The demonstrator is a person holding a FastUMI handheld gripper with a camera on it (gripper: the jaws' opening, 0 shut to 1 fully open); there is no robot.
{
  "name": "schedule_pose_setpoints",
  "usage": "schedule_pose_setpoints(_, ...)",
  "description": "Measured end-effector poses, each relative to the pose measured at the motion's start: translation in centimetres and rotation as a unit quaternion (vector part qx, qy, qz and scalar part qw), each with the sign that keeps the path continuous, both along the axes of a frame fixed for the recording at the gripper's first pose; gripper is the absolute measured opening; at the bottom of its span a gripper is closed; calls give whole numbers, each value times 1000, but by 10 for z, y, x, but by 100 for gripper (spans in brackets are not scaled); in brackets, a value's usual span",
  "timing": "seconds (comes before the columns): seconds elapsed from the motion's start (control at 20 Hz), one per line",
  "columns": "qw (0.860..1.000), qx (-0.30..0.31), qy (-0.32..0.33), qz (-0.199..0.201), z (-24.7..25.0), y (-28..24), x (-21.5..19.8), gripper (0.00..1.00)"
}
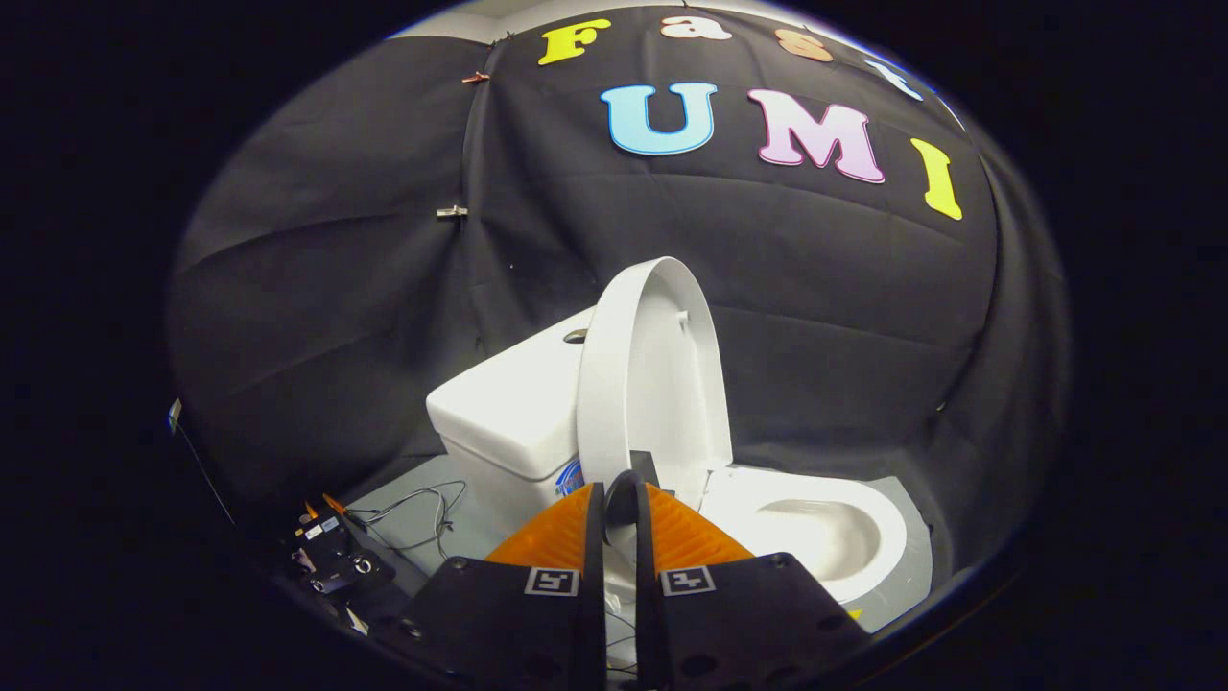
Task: Open the toilet lid.
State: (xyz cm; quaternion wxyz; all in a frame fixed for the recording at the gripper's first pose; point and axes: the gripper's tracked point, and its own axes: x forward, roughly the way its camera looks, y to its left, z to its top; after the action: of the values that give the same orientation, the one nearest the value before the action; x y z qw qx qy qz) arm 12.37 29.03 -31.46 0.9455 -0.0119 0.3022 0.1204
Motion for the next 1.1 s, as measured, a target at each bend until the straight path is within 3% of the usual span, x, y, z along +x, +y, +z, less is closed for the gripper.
schedule_pose_setpoints(0.15, 1000, 16, -6, 8, 9, 3, 0, 26)
schedule_pose_setpoints(0.3, 999, 24, -32, 8, 33, 1, 1, 100)
schedule_pose_setpoints(0.9, 986, 41, -159, 29, 177, -36, -22, 98)
schedule_pose_setpoints(1.1, 977, 15, -211, 18, 219, -73, -40, 99)
